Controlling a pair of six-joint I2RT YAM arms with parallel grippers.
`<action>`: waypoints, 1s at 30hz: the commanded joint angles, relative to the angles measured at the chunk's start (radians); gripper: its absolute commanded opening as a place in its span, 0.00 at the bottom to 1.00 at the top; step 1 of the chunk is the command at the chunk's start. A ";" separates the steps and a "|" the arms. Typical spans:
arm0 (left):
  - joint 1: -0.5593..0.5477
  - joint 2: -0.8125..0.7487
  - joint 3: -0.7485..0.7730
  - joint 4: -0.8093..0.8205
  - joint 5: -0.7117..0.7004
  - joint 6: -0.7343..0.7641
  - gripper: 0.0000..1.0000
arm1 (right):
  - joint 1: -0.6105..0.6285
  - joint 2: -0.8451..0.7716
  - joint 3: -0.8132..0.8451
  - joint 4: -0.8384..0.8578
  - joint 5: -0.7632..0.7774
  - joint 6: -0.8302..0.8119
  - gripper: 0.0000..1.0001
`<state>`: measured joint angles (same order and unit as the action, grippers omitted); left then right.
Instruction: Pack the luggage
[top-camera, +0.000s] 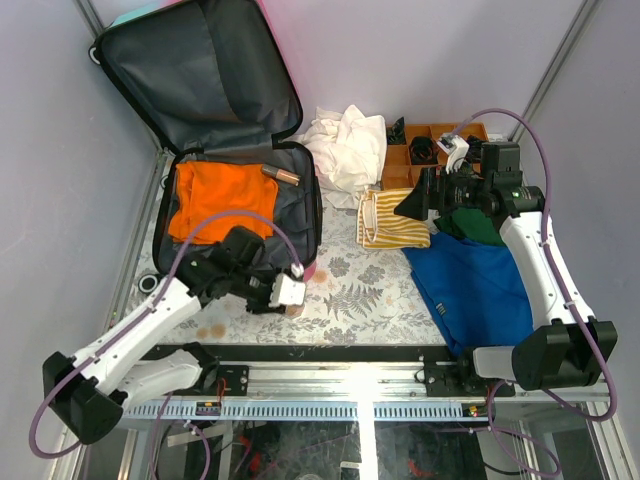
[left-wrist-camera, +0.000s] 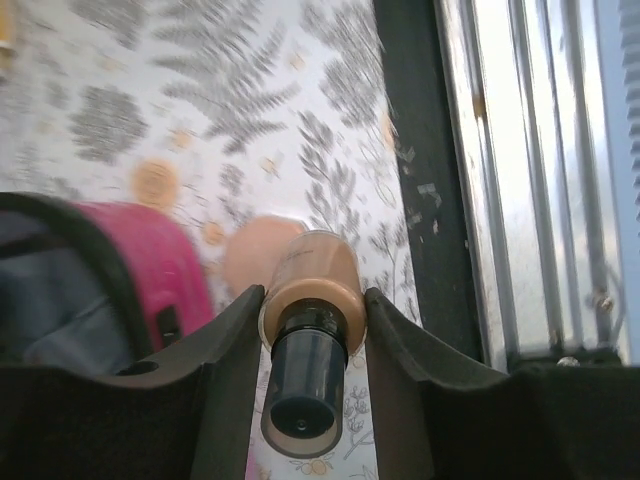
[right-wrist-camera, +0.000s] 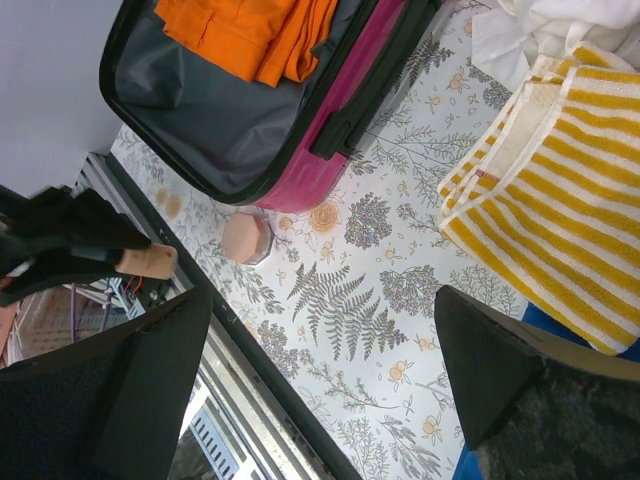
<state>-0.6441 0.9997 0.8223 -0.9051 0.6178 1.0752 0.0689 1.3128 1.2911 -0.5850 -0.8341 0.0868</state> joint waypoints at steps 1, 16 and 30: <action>0.092 -0.004 0.166 -0.010 0.129 -0.273 0.20 | -0.004 -0.029 0.012 0.034 -0.051 0.014 0.99; 0.577 0.501 0.454 0.539 0.078 -0.924 0.21 | -0.005 -0.038 0.000 0.056 -0.076 0.050 0.99; 0.534 0.917 0.651 0.845 -0.083 -1.149 0.22 | -0.006 0.014 -0.002 0.062 -0.080 0.056 0.99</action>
<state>-0.0788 1.8549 1.3911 -0.2226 0.5911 0.0036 0.0689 1.3125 1.2907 -0.5625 -0.8837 0.1322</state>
